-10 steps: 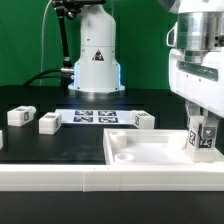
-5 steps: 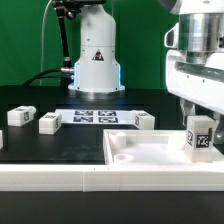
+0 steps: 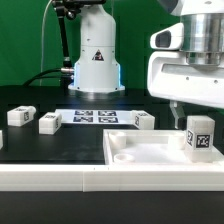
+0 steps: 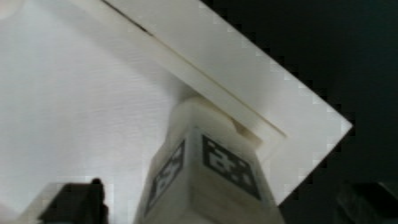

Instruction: Assemble one leg

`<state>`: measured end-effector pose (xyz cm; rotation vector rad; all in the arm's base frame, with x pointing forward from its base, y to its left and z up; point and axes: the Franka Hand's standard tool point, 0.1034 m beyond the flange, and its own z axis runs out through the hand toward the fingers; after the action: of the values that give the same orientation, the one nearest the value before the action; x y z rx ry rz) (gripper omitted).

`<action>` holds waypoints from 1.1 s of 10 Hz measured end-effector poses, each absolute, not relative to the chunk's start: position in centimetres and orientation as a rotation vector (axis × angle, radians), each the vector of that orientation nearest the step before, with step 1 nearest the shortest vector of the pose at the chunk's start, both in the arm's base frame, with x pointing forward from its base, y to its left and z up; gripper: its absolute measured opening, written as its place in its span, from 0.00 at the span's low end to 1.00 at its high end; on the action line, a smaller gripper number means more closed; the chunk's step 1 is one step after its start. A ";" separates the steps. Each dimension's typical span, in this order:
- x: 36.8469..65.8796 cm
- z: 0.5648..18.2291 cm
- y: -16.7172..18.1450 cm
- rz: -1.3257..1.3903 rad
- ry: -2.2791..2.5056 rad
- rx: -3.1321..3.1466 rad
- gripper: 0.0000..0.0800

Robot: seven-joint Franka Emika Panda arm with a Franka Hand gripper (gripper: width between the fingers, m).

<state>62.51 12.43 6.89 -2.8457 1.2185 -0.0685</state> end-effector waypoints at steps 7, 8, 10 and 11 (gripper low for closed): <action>62.8 7.0 11.9 -0.102 0.422 -3.088 0.81; 62.8 7.0 11.8 -0.104 0.290 -3.107 0.81; 62.9 7.0 11.5 -0.106 0.171 -3.118 0.81; 62.9 7.0 11.5 -0.106 0.155 -3.119 0.81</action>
Offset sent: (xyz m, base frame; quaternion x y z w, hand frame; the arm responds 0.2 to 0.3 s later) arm -0.0030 0.0039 0.0015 0.0206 0.0068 -0.2196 0.9753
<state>62.89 11.49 7.02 -3.1194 0.1545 -0.1061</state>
